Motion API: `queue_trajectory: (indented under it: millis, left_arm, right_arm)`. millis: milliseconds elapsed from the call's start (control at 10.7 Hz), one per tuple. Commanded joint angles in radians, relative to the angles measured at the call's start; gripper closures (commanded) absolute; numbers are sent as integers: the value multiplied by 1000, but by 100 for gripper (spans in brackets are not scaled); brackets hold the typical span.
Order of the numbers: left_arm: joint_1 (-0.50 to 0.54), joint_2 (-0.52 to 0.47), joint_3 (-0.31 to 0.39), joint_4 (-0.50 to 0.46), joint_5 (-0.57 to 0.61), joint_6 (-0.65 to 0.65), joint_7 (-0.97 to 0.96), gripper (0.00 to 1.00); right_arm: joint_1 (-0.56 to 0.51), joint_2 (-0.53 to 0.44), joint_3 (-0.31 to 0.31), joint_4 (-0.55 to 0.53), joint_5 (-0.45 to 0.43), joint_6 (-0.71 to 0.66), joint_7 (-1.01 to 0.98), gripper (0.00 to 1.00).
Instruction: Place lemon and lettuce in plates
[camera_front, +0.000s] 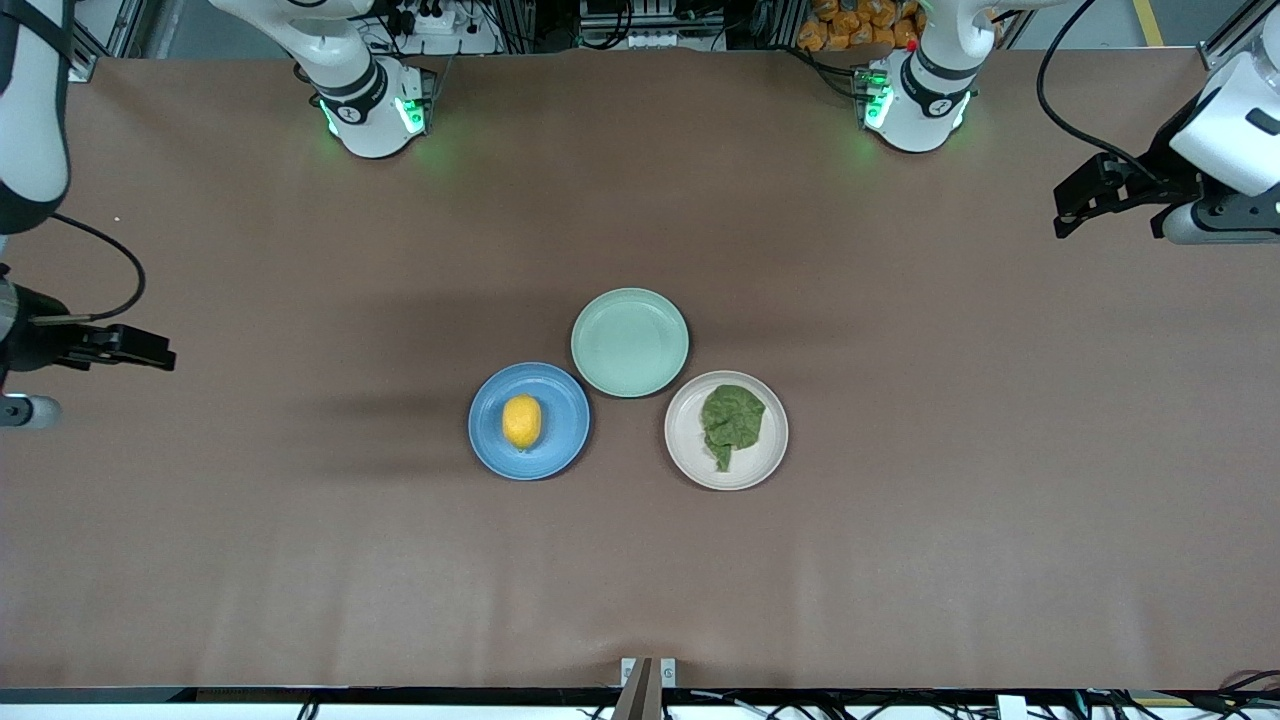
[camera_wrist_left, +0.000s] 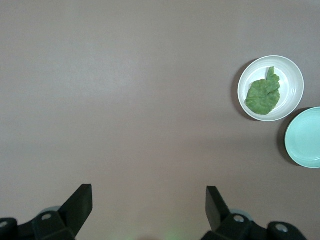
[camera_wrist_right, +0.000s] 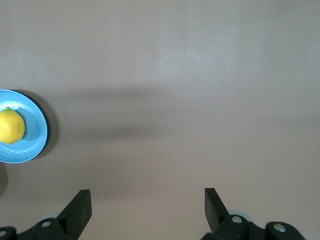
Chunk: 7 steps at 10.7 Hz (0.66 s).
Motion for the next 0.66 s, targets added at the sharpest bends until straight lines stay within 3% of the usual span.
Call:
queue_trajectory:
  millis: [0,562]
  left_arm:
    - [3,15,6,27,-17,-20,31,0]
    - [13,20,17,27,-57,-19,29,0]
  right_arm:
    - [70,-37,-60,-12,8,3,-4,0]
    - [93,-158,-85,-103,6,60,-4,0]
